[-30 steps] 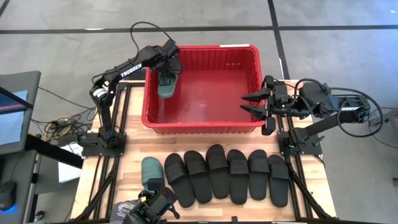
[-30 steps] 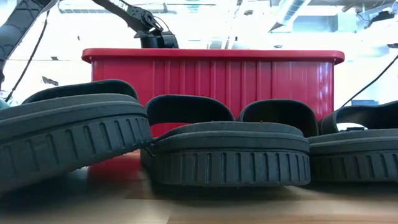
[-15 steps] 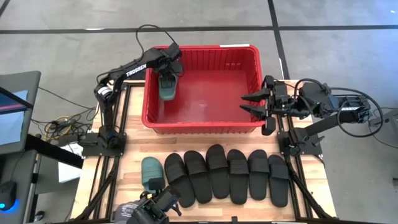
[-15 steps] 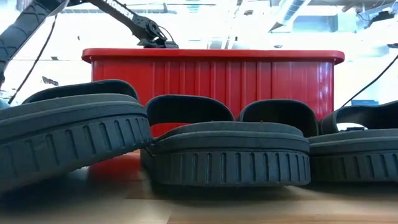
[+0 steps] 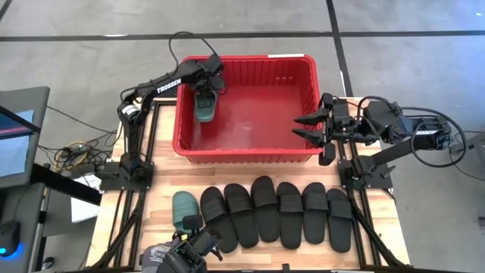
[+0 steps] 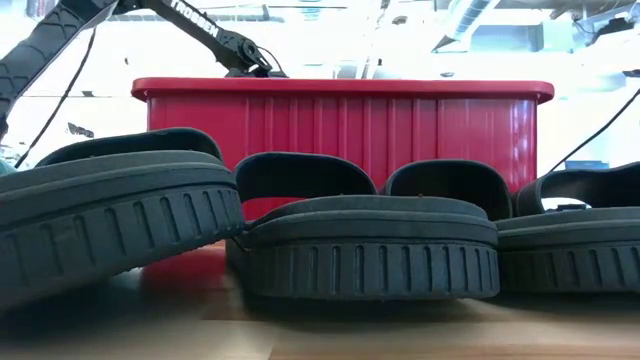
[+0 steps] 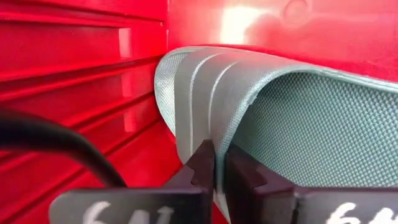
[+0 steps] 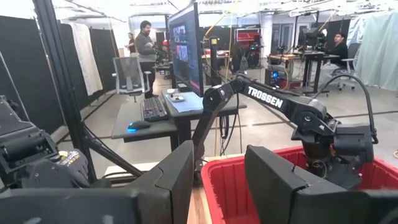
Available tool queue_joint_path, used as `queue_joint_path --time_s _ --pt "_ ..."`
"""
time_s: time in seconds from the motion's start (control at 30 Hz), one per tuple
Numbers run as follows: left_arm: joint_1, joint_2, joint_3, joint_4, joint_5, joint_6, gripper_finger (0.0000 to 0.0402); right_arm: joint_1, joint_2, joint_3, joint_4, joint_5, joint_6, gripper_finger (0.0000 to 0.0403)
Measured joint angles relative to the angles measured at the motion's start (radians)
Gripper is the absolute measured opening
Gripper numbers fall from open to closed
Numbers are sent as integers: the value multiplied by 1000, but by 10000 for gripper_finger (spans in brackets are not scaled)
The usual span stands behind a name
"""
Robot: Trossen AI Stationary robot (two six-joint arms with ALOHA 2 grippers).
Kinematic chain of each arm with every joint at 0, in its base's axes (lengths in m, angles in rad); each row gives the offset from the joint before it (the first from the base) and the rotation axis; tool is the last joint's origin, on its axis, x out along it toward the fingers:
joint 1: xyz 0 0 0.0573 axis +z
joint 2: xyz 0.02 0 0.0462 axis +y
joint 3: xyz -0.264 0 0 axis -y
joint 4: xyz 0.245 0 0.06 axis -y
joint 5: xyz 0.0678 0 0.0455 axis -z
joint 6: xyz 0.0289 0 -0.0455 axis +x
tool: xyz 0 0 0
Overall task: Pick and place slides into bin
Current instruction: Put the green slide into the red bin
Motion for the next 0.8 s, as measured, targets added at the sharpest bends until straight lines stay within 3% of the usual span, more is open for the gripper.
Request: queue_joint_path --time_s 0.8 --pt "1 0 0 -3 -6 26 82 0 0 0 0 0 0 132"
